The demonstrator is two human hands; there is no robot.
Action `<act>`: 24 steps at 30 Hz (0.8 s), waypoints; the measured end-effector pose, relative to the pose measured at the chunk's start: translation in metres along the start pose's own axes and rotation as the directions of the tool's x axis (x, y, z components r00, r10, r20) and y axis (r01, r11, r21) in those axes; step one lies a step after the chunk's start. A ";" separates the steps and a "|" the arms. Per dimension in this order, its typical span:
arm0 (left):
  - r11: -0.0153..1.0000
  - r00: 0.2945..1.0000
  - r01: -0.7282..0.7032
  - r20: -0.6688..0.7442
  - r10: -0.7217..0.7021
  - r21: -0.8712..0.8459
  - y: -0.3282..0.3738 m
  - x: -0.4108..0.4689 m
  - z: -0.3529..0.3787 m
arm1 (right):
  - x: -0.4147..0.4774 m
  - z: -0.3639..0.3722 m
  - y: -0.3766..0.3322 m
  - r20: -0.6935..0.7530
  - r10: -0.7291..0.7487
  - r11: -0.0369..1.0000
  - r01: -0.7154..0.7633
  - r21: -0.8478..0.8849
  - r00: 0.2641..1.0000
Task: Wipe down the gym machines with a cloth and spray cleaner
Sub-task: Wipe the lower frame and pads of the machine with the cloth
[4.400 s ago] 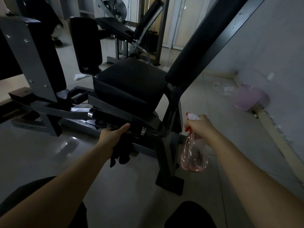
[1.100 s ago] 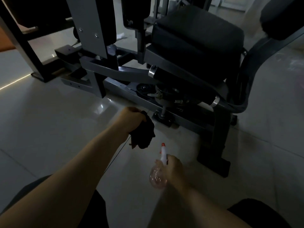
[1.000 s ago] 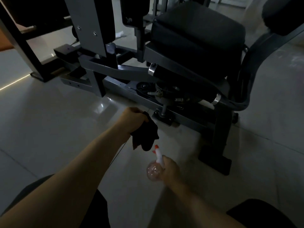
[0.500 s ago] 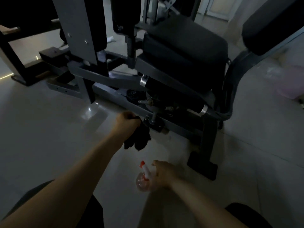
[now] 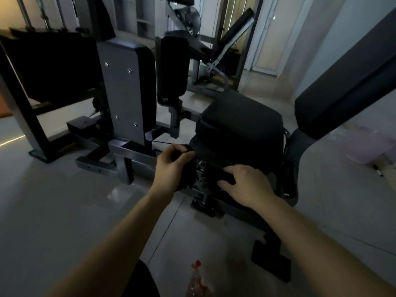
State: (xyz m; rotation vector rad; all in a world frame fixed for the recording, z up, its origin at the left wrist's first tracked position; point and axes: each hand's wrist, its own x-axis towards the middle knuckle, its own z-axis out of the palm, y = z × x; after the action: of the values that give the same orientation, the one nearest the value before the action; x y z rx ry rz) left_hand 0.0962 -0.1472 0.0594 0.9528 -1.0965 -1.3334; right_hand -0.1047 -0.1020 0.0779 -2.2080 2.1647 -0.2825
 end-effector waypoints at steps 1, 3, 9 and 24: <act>1.000 0.996 0.008 0.089 -0.010 0.020 0.002 0.004 0.000 | 0.001 0.002 -0.002 0.005 0.032 0.997 -0.032 0.064 0.999; 0.993 0.967 -0.014 0.256 -0.016 0.118 -0.002 0.011 0.000 | 0.006 0.004 -0.003 -0.008 0.093 0.988 -0.091 0.124 0.996; 0.827 0.880 -0.383 0.435 0.191 0.412 -0.037 0.038 0.001 | 0.022 0.001 -0.007 0.022 0.157 0.986 -0.158 0.050 0.987; 0.517 0.881 -0.070 0.296 -0.369 0.853 -0.029 0.085 0.040 | 0.015 0.002 -0.001 0.016 0.105 0.986 -0.106 0.130 0.994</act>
State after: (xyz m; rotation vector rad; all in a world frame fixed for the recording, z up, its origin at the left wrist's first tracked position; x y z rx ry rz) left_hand 0.0445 -0.2293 0.0467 1.5203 -2.2048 -1.1449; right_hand -0.1030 -0.1172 0.0778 -2.0155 2.1816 -0.3967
